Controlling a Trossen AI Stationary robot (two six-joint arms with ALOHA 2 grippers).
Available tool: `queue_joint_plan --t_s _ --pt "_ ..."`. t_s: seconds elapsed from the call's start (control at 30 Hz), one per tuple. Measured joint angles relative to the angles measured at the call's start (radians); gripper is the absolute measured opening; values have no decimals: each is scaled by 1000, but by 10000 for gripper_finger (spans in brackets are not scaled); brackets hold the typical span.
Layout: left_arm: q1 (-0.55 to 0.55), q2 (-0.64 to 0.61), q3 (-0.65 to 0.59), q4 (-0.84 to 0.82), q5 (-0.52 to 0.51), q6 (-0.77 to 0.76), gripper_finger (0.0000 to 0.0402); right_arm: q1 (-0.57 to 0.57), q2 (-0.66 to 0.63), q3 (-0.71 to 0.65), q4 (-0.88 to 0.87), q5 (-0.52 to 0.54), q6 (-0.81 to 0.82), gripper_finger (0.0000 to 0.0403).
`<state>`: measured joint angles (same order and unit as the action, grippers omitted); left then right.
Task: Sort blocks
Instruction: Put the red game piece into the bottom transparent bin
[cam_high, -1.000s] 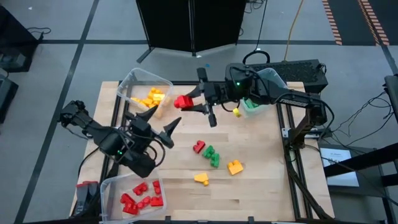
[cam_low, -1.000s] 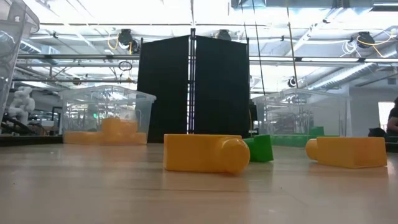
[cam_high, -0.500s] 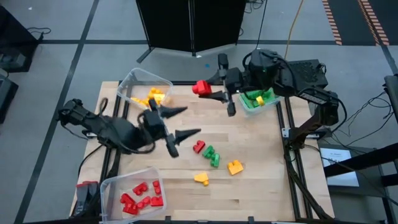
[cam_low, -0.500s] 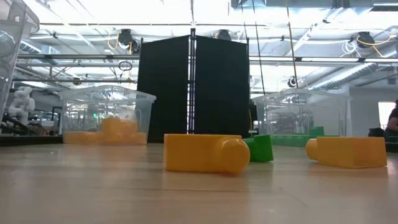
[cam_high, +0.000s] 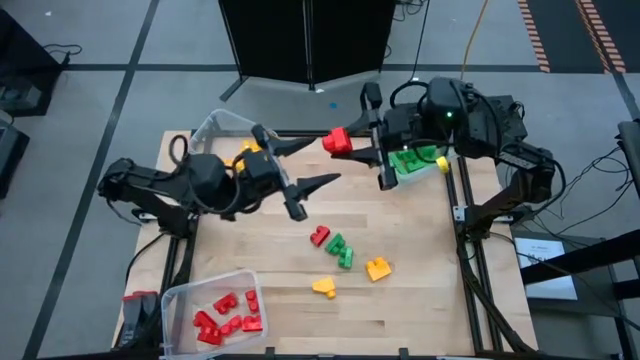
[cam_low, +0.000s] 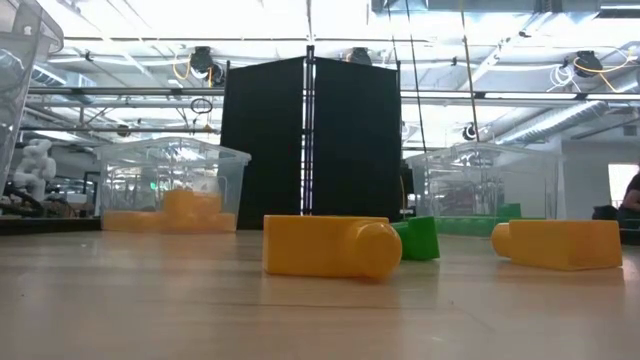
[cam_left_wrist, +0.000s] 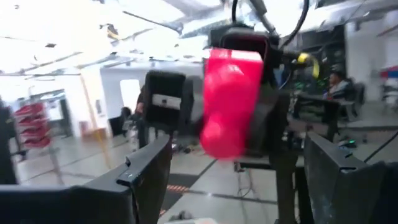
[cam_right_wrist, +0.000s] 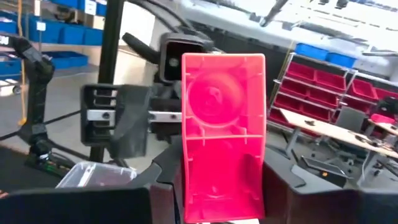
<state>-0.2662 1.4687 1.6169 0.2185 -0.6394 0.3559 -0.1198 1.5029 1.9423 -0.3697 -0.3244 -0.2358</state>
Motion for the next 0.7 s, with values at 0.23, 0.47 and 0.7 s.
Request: queue_joint_plan --t_s 0.23,0.47,0.7 --pt "22 -2 0 34 97 -10 251 4 2 0 -23 0 -41 114" --pt "38 -3 1 72 126 -10 251 4 16 -2 1 -50 -47 114" --pt "53 -2 1 73 128 -11 251 4 36 -2 30 -50 -49 114"
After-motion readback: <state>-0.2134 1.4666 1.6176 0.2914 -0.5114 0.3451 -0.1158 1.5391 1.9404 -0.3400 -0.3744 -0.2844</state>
